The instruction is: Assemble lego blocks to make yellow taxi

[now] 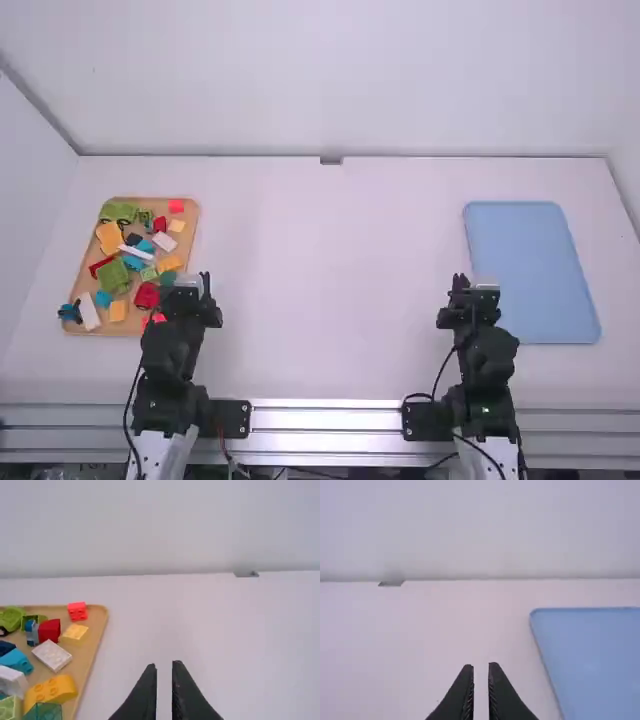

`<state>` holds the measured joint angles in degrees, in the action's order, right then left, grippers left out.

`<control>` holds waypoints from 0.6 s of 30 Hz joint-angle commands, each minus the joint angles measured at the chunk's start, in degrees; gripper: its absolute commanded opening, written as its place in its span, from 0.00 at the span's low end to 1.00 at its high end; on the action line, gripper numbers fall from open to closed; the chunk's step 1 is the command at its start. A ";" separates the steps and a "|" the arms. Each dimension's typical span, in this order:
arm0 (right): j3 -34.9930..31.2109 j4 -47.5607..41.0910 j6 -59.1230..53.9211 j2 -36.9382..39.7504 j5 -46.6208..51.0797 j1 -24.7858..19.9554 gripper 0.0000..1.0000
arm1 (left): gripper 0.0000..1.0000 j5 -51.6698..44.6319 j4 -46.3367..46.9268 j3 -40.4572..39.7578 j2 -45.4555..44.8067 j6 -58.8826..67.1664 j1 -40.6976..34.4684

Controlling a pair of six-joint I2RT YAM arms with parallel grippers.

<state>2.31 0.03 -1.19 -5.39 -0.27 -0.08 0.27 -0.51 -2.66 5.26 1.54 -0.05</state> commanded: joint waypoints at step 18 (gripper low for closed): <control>22.83 0.57 -5.23 -23.42 -1.79 0.28 0.42 | 0.42 7.18 -2.97 -17.54 17.90 6.60 1.53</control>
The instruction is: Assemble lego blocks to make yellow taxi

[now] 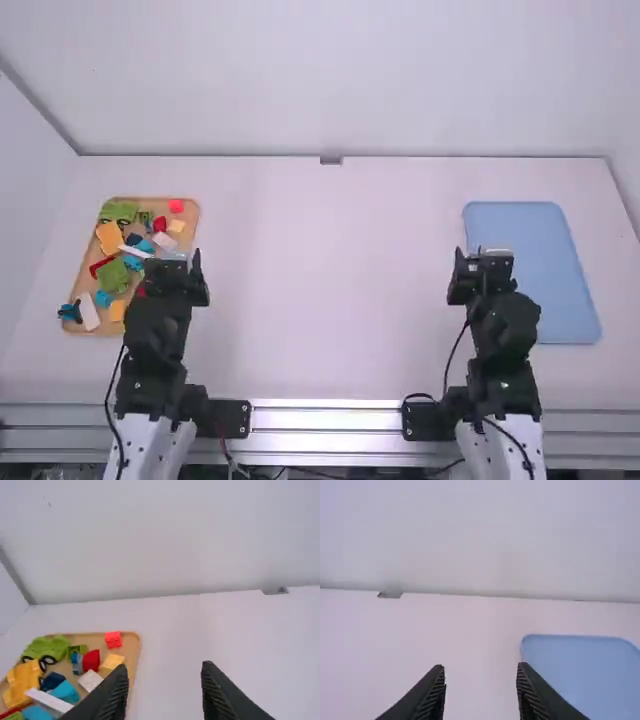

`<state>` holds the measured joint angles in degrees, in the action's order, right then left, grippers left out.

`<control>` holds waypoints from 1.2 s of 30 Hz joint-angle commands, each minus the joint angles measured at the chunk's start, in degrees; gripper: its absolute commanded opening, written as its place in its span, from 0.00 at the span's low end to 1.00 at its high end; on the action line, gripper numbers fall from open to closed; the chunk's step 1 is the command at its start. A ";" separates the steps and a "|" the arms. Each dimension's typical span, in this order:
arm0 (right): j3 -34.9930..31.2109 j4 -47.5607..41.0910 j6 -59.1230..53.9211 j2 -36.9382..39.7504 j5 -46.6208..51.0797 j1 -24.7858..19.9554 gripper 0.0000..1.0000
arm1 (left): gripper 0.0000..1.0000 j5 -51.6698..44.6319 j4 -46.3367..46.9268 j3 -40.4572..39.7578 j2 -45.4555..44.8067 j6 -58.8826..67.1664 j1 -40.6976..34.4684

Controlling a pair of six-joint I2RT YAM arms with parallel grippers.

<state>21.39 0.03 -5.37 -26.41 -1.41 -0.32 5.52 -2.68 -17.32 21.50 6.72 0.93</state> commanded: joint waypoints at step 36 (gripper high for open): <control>35.78 6.90 -9.25 -43.39 -3.21 6.19 0.97 | 0.98 8.46 31.86 -74.01 68.85 4.16 18.54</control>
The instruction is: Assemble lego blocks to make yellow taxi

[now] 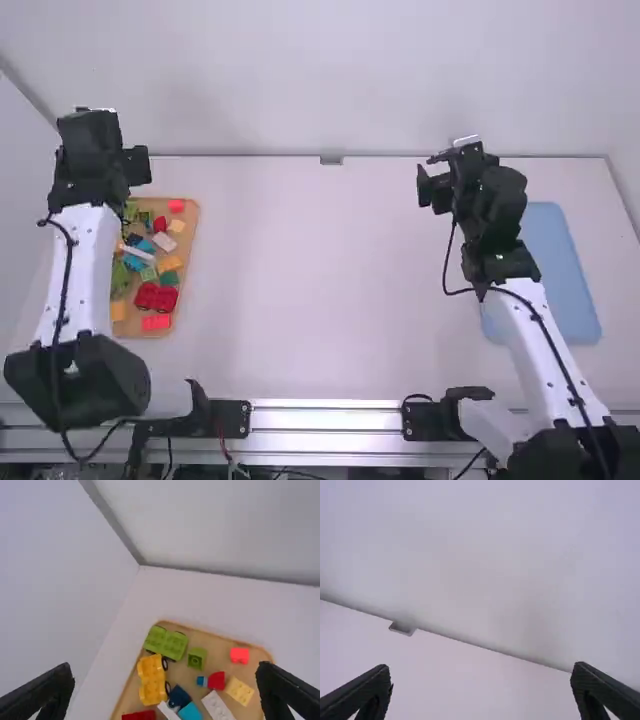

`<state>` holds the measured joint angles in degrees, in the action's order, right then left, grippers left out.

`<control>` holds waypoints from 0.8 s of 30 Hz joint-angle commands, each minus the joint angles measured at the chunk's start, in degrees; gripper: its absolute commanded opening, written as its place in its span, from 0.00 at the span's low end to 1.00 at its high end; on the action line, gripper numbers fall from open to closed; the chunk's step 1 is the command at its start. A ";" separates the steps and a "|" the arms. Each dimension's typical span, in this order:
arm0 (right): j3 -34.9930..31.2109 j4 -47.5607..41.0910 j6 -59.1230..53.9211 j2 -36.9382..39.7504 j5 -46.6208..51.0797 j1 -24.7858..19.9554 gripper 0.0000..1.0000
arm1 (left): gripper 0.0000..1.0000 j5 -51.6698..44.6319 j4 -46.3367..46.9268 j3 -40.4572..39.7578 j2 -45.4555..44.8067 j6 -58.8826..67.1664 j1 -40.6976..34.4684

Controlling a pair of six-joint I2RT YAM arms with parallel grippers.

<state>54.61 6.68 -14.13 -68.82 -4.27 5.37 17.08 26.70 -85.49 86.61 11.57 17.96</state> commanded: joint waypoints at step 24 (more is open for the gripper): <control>3.39 0.00 -0.70 -2.01 -0.39 0.59 0.98 | 0.99 -8.92 29.11 -18.21 14.14 -1.46 14.75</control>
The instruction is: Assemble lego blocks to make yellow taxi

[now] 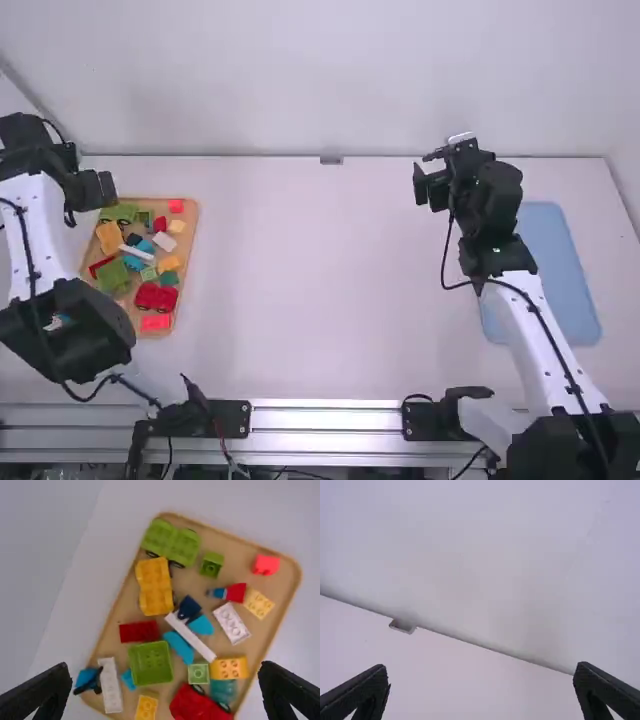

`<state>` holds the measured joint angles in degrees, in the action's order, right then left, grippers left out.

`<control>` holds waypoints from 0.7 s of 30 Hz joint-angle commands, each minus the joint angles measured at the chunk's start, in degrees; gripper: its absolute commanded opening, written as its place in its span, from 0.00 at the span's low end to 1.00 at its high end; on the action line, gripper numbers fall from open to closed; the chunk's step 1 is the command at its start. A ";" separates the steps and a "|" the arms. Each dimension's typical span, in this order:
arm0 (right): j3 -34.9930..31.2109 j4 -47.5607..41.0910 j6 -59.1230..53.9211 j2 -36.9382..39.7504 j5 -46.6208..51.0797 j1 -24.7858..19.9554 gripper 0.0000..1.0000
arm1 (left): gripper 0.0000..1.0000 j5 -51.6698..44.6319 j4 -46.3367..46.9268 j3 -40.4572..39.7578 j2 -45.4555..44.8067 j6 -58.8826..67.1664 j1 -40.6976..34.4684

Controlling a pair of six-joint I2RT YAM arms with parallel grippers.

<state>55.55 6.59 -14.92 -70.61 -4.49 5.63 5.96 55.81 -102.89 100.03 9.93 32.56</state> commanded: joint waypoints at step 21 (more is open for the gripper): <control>2.45 -1.09 0.09 -0.24 -0.17 0.42 0.99 | 0.99 -4.04 5.33 -15.87 22.43 4.33 3.15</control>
<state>55.55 5.43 -15.03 -70.61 -4.73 5.78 5.65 59.72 -115.52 119.61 13.04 33.98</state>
